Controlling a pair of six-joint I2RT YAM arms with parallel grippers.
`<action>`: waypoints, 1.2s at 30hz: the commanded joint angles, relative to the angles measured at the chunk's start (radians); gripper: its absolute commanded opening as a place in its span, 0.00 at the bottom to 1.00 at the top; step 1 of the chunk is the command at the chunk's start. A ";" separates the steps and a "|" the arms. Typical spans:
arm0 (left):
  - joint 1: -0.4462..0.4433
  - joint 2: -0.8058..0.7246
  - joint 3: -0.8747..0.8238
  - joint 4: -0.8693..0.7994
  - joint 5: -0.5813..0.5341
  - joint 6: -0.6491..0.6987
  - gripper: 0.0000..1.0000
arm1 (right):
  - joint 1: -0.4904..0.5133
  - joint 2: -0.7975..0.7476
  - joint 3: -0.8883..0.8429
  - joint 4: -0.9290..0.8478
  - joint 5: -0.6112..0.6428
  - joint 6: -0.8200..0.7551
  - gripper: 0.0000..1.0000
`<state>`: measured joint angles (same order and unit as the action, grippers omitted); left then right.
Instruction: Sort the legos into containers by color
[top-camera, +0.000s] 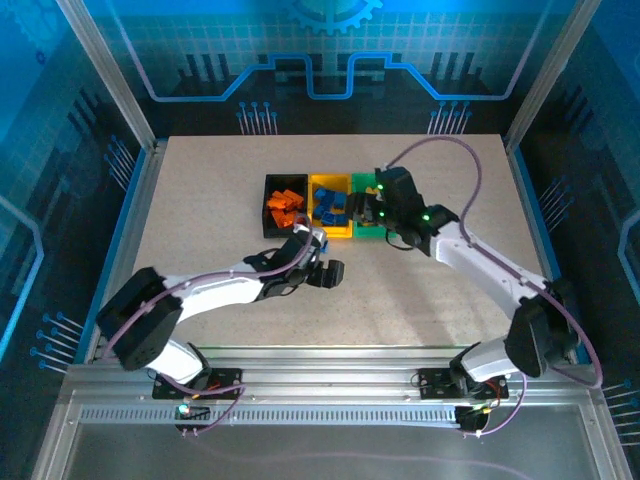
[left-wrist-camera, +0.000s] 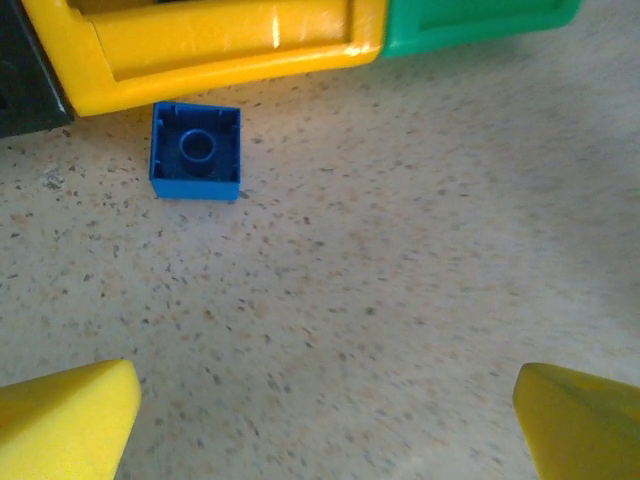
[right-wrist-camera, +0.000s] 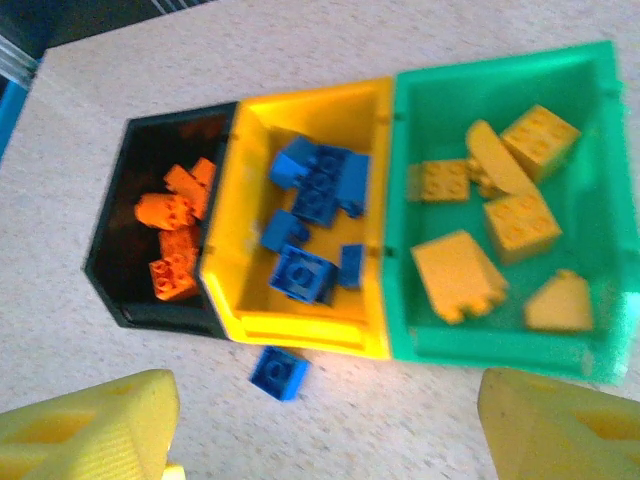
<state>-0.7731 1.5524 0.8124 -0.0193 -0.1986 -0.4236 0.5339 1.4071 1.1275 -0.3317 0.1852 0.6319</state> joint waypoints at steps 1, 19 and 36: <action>0.006 0.095 0.063 0.014 -0.113 0.103 0.90 | -0.032 -0.083 -0.077 0.037 -0.022 0.022 0.81; 0.048 0.392 0.243 0.056 -0.295 0.135 0.65 | -0.104 -0.281 -0.179 0.031 -0.070 0.011 0.82; -0.012 0.252 0.095 0.105 -0.221 0.060 0.31 | -0.120 -0.299 -0.205 0.034 -0.063 0.024 0.83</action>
<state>-0.7547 1.8763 0.9470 0.1013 -0.4511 -0.3183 0.4305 1.1229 0.9409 -0.3195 0.1188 0.6403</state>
